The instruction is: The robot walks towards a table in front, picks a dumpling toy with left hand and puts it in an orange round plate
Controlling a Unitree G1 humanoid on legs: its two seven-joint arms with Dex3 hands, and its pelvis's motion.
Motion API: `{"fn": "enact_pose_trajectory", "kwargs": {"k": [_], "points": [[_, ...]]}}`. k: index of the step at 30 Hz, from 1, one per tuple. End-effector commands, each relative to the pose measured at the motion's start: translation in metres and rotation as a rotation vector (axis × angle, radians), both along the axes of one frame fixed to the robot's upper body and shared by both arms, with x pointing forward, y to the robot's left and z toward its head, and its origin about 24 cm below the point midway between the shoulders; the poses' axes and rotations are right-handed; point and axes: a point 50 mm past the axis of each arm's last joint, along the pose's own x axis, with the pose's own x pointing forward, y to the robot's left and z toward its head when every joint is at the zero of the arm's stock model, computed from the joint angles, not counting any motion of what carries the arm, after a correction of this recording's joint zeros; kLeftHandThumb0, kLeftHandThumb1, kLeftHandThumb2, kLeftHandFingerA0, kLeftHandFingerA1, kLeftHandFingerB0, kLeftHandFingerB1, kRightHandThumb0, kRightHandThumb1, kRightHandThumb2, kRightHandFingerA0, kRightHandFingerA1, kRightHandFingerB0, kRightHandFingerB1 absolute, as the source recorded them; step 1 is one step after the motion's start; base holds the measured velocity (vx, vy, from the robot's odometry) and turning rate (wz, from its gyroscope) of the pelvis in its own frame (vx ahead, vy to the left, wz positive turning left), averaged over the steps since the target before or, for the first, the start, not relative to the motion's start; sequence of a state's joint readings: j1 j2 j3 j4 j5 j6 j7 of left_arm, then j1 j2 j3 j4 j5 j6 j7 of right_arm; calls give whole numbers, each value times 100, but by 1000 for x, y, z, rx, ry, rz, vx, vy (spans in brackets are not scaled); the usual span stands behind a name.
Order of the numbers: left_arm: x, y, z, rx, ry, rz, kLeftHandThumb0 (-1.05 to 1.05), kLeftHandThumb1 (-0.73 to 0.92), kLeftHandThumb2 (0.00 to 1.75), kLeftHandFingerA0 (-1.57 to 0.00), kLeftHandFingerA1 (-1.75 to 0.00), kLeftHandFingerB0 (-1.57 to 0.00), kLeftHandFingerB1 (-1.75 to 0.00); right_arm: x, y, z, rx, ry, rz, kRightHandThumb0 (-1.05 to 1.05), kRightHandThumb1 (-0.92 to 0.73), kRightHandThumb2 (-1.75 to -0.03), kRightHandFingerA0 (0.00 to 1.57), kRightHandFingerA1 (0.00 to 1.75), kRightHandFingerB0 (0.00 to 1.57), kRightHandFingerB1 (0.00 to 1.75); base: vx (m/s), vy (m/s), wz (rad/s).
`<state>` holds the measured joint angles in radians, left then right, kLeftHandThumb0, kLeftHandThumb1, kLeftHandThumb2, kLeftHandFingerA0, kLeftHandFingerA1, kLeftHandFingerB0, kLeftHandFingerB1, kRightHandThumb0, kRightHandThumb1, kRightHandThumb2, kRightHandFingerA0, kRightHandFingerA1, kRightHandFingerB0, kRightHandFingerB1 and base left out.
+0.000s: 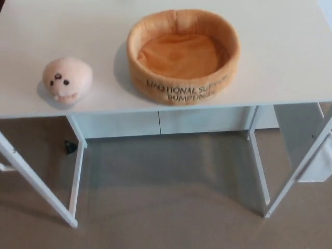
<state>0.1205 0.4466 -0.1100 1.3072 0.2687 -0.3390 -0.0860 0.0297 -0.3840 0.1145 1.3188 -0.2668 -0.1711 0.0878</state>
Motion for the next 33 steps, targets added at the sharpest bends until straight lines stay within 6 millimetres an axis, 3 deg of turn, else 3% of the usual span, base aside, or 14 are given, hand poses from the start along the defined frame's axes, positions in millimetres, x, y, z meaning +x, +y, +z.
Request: {"fn": "enact_pose_trajectory", "kwargs": {"k": [1, 6, 9, 12, 15, 16, 19, 20, 23, 24, 26, 27, 29, 33], "points": [[-6, 7, 3, 24, 18, -5, -48, 52, 80, -49, -55, -38, -49, -11, 0, -2, -7, 32, -9, -45, -56, -81, 53, 56, 38, 48, 165, 68, -14], [-6, 7, 3, 26, 23, -8, -48, 51, 80, -48, -55, -39, -50, -12, 0, -2, 4, 27, -16, -37, -66, -59, 59, 45, 46, 38, 161, 135, -10], [-6, 7, 3, 26, 21, -8, -48, 51, 79, -48, -55, -38, -49, -14, 0, -3, 4, 28, -26, -44, -56, -81, 54, 56, 40, 49, 211, 188, 1], [-4, 7, 4, 30, 28, -21, -48, 52, 80, -47, -55, -36, -48, -14, 1, -3, 7, 30, -30, -36, -67, -59, 58, 45, 44, 37, 85, 87, 4], [-2, 8, 3, 36, 35, -25, -48, 51, 80, -47, -55, -34, -48, -15, 1, -3, 10, 34, -25, -35, -68, -59, 57, 45, 43, 37, 75, -11, 8], [-2, 8, 4, 33, 31, -22, -42, 61, 58, -53, -46, -38, -36, -15, 1, -3, 10, 33, -24, -36, -68, -59, 58, 45, 44, 38, 100, -38, 7], [-2, 8, 4, 23, 23, -10, -48, 50, 80, -47, -58, -28, -47, -17, 1, -3, 10, 40, -22, -36, -68, -59, 58, 44, 44, 36, 66, -107, 3], [-2, 8, 5, 21, 19, -7, -47, 50, 80, -48, -59, -26, -46, -18, 2, -4, 7, 44, -23, -44, -58, -82, 53, 55, 38, 48, -30, -149, -3], [-3, 8, 4, 32, 12, -10, -48, 50, 80, -49, -59, -25, -46, -19, 2, -5, 1, 55, -26, -44, -59, -83, 53, 55, 38, 48, 132, -111, -7], [-3, 8, 4, 29, 15, -3, -41, 63, 58, -57, -53, -29, -33, -19, 2, -4, 1, 57, -10, -45, -59, -83, 53, 55, 38, 48, 151, -36, -5], [-3, 8, 4, 27, 17, 1, -47, 49, 79, -56, -64, -24, -45, -20, 2, -4, 4, 55, -10, -45, -59, -83, 53, 56, 38, 48, 64, -133, 1], [-3, 8, 4, 29, 17, -8, -41, 63, 59, -60, -52, -28, -34, -21, 3, -5, 3, 55, -19, -37, -68, -60, 62, 45, 44, 37, 29, -101, 0], [-3, 8, 5, 23, 12, -6, -40, 63, 60, -60, -54, -28, -34, -21, 3, -5, 7, 54, -28, -37, -68, -60, 61, 45, 43, 37, 24, -13, -3], [-3, 8, 5, 25, 22, -6, -40, 62, 59, -55, -51, -29, -34, -23, 3, -5, 7, 56, -25, -44, -56, -81, 54, 56, 40, 49, 45, 94, -11]]}}
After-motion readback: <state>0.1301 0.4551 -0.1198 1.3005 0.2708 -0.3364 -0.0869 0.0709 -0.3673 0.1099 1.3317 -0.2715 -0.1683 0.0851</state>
